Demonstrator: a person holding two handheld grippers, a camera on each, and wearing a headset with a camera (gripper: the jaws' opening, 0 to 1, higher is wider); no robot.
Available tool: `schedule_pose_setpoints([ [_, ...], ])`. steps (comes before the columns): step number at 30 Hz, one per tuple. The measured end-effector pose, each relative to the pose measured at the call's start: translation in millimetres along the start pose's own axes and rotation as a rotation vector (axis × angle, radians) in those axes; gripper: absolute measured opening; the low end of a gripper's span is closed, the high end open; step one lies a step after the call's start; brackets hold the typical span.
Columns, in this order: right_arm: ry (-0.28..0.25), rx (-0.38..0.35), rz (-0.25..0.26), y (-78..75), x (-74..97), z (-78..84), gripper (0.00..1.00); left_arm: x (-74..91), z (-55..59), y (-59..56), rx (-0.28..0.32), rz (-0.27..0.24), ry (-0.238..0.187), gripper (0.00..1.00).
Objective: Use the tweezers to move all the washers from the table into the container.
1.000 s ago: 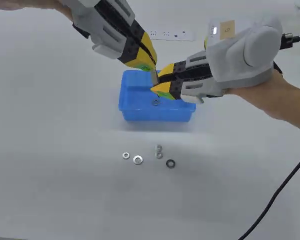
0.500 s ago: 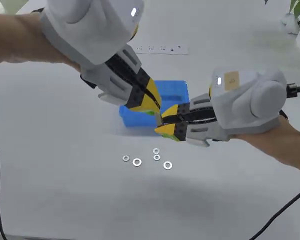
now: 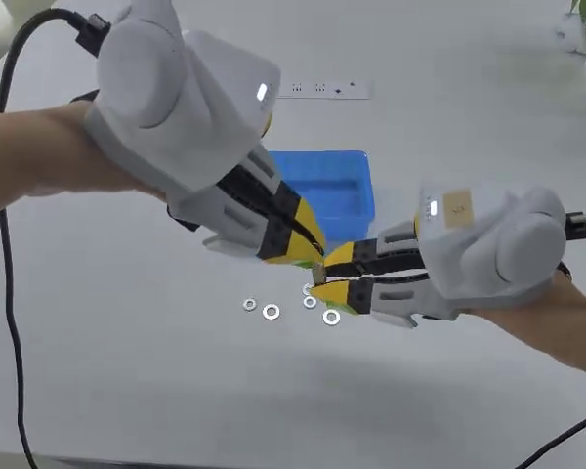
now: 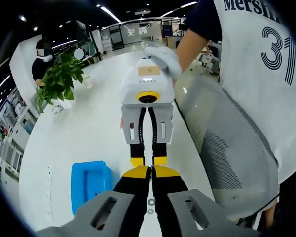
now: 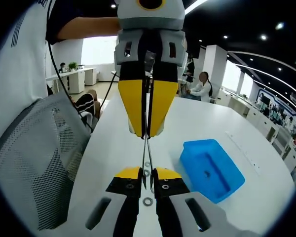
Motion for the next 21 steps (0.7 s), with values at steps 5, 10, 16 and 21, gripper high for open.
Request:
schedule_pose_setpoints([
  [5, 0.001, -0.009, 0.004, 1.5, -1.5, 7.2, 0.11, -4.2, 5.4, -0.9, 0.005, 0.011, 0.010, 0.06],
  [10, 0.017, -0.010, -0.003, 4.5, -1.5, 17.5, 0.11, -11.5, 13.1, -2.0, 0.022, 0.016, 0.010, 0.06],
  [16, 0.036, -0.022, -0.004, 4.6, -1.2, 29.7, 0.11, -16.9, 25.0, -2.6, 0.052, -0.002, 0.008, 0.06],
  [21, 0.036, -0.026, -0.008, 6.1, -3.7, 34.4, 0.11, -17.1, 31.1, -2.7, 0.067, 0.000, 0.021, 0.06],
])
Point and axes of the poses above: the centre of the closed fingertips' face, and the gripper's own axes: x roughly backward along the fingers, y roughly to its left, z roughly out of its underside, the point moved 6 cm from there along x, roughly backward along the fingers, and after that the axes turned 15 degrees about -y, right-handed, at the moved point
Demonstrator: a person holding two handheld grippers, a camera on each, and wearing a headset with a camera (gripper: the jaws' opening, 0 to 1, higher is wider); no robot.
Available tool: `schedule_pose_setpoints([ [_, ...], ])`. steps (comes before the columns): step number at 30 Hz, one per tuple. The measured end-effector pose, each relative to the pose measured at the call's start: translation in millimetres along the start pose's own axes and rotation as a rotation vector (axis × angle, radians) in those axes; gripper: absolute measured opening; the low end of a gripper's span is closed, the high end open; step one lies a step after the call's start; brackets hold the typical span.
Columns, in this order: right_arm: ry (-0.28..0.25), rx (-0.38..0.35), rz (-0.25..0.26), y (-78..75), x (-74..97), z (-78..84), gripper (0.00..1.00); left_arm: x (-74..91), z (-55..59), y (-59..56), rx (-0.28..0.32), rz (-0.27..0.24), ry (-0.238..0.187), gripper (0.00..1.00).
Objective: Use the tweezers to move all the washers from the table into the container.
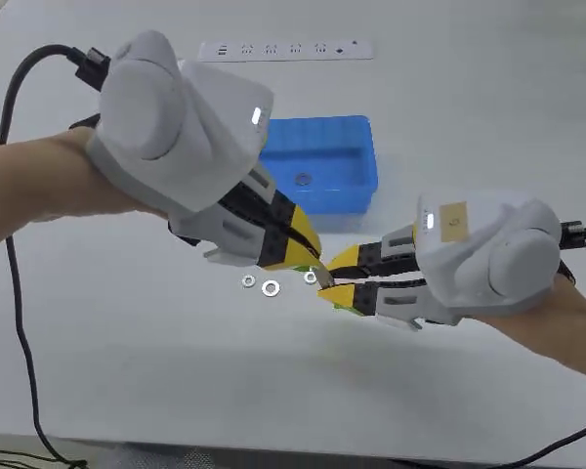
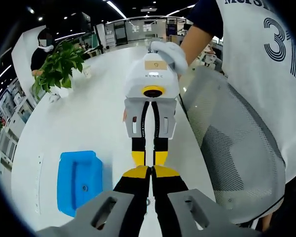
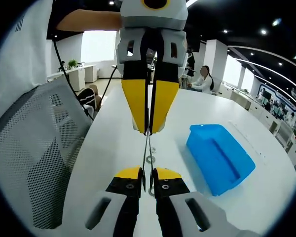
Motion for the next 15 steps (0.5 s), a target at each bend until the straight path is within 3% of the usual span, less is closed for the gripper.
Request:
schedule_pose_setpoints([
  [15, 0.002, -0.017, 0.007, -4.5, -4.3, 10.1, 0.11, -6.0, 8.2, 7.3, 0.008, -0.002, 0.018, 0.06],
])
Point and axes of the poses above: the centre of the closed fingertips' face, and the gripper's own axes: x roughly backward along the fingers, y roughly to its left, z roughly out of its underside, the point moved 6 cm from there along x, roughly backward along the fingers, and after that the axes turned 15 degrees about -y, right-handed, at the moved point
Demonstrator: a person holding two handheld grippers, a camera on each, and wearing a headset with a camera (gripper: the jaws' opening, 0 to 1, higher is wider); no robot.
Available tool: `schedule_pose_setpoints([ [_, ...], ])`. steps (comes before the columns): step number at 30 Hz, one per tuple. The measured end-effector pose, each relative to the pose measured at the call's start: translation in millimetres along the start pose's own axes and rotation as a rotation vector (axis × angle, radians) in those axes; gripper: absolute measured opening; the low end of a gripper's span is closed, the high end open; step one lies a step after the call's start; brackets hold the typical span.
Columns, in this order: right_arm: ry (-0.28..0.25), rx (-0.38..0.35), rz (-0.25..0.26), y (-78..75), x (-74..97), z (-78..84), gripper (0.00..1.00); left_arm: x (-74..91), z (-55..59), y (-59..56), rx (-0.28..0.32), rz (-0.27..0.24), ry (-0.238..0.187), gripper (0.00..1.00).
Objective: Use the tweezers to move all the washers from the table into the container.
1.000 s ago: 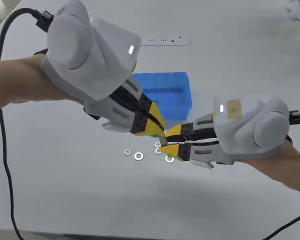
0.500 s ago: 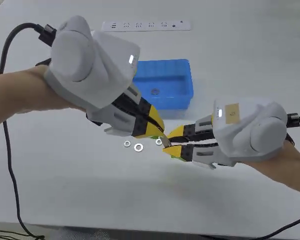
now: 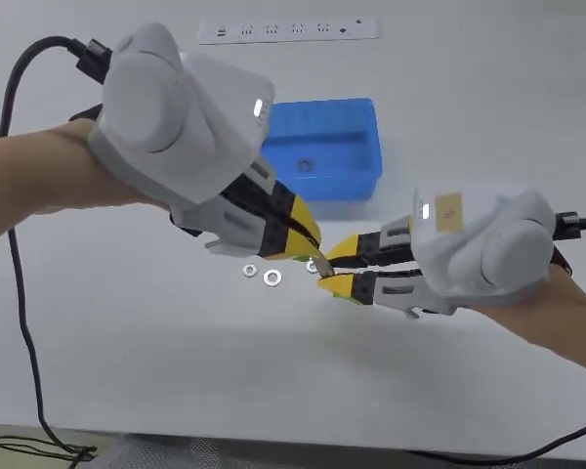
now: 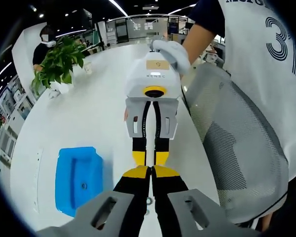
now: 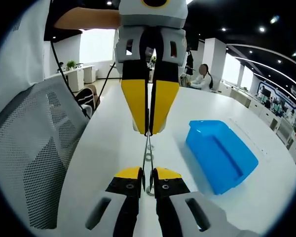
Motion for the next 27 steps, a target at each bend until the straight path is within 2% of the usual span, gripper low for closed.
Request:
schedule_pose_setpoints([
  [7, -0.003, -0.018, -0.003, -0.6, -2.1, 2.6, 0.11, -3.1, 0.6, 0.8, 0.002, 0.017, 0.010, 0.06],
  [17, -0.005, -0.017, -0.003, -0.8, -1.4, 4.4, 0.10, -5.7, -1.3, 4.1, 0.007, 0.023, 0.001, 0.06],
  [19, -0.007, -0.049, 0.000, -1.6, -1.0, 4.8, 0.10, -6.7, -1.7, 3.8, 0.008, 0.029, 0.000, 0.06],
  [22, -0.005, -0.043, 0.003, -2.0, -1.4, 4.9, 0.10, -6.9, -1.7, 4.9, 0.009, 0.027, 0.003, 0.06],
  [27, 0.006, -0.042, 0.003, -1.2, -2.1, 4.1, 0.10, -6.6, -2.3, 2.1, 0.002, 0.035, 0.014, 0.06],
])
Point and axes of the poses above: the centre of the closed fingertips' face, and the gripper's own axes: x roughly backward along the fingers, y roughly to its left, z roughly out of its underside, the point moved 6 cm from there along x, roughly backward along the fingers, and after that the axes turned 15 degrees about -y, right-handed, at the moved point
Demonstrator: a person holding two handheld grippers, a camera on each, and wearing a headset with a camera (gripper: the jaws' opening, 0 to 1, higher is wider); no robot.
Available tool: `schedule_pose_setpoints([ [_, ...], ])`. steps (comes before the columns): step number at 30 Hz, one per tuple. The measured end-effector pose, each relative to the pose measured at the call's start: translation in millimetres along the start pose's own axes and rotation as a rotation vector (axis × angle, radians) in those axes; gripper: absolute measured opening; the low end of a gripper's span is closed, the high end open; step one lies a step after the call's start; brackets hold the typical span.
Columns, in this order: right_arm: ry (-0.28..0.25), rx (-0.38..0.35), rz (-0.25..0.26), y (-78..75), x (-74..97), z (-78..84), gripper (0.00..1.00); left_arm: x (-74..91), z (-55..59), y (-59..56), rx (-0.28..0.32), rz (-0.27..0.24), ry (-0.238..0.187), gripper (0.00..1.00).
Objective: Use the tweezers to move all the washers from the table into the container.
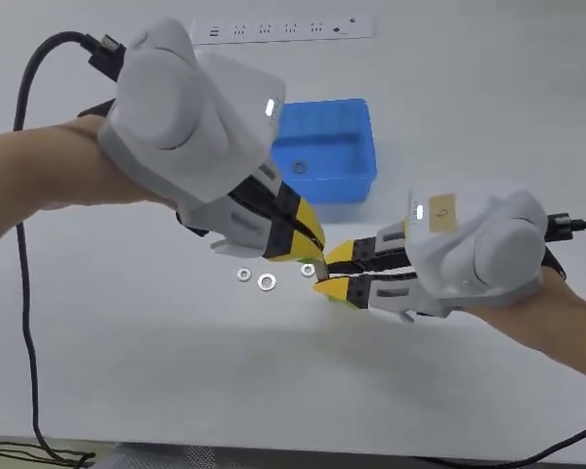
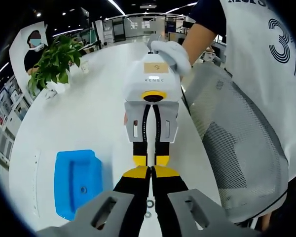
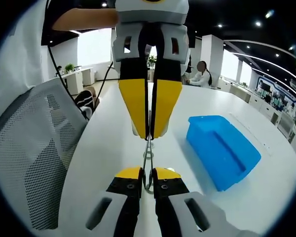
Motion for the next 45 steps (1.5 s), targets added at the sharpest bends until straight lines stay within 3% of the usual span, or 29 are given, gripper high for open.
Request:
schedule_pose_setpoints([
  [11, -0.018, 0.012, 0.002, -3.0, -0.3, -18.8, 0.10, 15.8, -10.4, -0.9, -0.013, -0.012, -0.005, 0.06],
  [23, -0.029, 0.088, 0.021, -16.3, 3.8, -51.2, 0.10, 41.9, -32.9, 7.7, -0.068, -0.037, -0.010, 0.06],
  [33, -0.040, 0.149, 0.049, -36.7, 5.0, -77.9, 0.10, 59.6, -47.8, 25.7, -0.137, -0.047, 0.001, 0.06],
  [45, -0.048, 0.199, 0.089, -73.3, -4.3, -93.1, 0.10, 75.3, -55.5, 62.3, -0.197, -0.055, 0.030, 0.06],
])
Point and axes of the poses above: the centre of the closed fingertips' face, and the gripper's own axes: x roughly backward along the fingers, y roughly to its left, z roughly out of its underside, the point moved 6 cm from there along x, roughly backward along the fingers, and after that the axes turned 15 degrees about -y, right-handed, at the moved point
